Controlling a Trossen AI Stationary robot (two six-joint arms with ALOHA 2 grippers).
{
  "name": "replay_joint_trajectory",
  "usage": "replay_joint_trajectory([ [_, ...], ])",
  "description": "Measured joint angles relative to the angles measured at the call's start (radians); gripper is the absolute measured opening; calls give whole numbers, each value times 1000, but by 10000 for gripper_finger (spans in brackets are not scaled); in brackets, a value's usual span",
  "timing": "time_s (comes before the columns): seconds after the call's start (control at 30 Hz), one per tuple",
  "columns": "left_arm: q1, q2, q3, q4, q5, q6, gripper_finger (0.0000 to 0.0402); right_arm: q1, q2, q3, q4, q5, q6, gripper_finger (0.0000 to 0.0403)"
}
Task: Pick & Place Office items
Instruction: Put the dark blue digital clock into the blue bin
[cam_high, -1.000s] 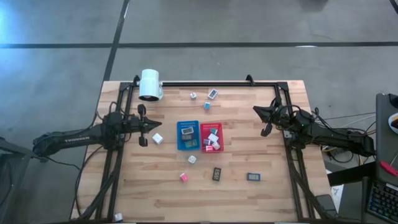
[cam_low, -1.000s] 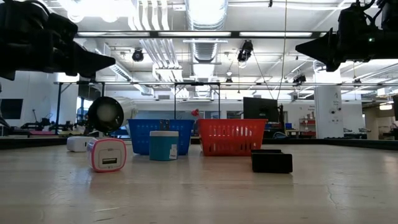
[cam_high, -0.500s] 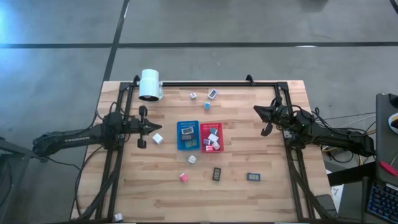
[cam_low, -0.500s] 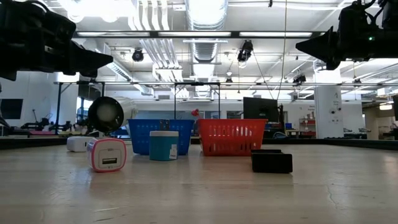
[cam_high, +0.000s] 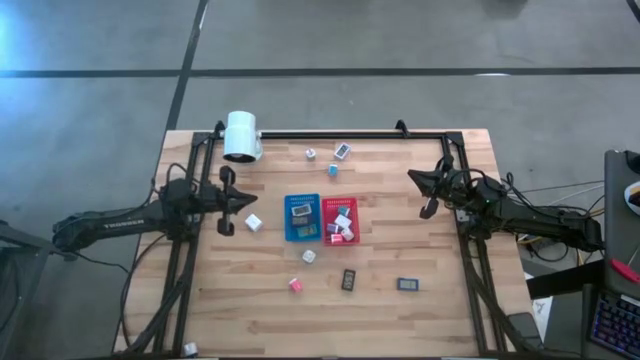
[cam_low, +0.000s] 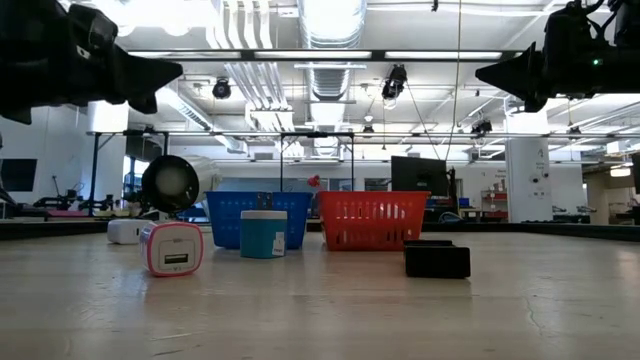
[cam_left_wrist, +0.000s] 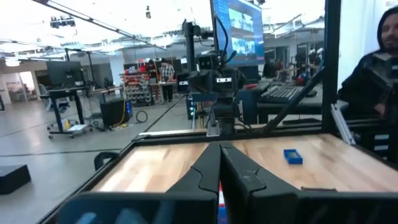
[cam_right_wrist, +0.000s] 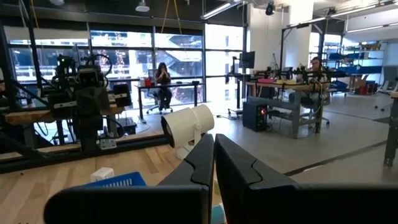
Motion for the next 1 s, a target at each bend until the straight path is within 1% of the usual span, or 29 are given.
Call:
replay_joint_trajectory([
  [0.17,0,2,0,-2,-8,28,4,0,0,0,0,0,-8,13],
  [0.27,1,2,0,-1,-44,0,4,0,1,-6,-2,0,-9,13],
  [0.43,1,2,0,-1,-45,-25,5,-1,18,-25,6,23,8,13],
  [0.53,1,4,0,-5,-46,-28,7,0,37,-25,42,25,27,13],
  [0.6,1,4,0,-5,-46,-28,9,2,52,-25,62,9,24,13],
  [0.7,1,4,0,-5,-46,-17,10,2,74,-25,91,-61,-11,13],
  [0.77,1,4,0,-5,-51,-8,11,2,91,-25,117,-75,-19,13],
  [0.87,1,4,0,-4,-93,-9,11,2,111,-25,160,-77,-22,13],
  [1.0,1,4,0,-7,-206,-47,11,2,138,-25,181,-77,-23,13],
])
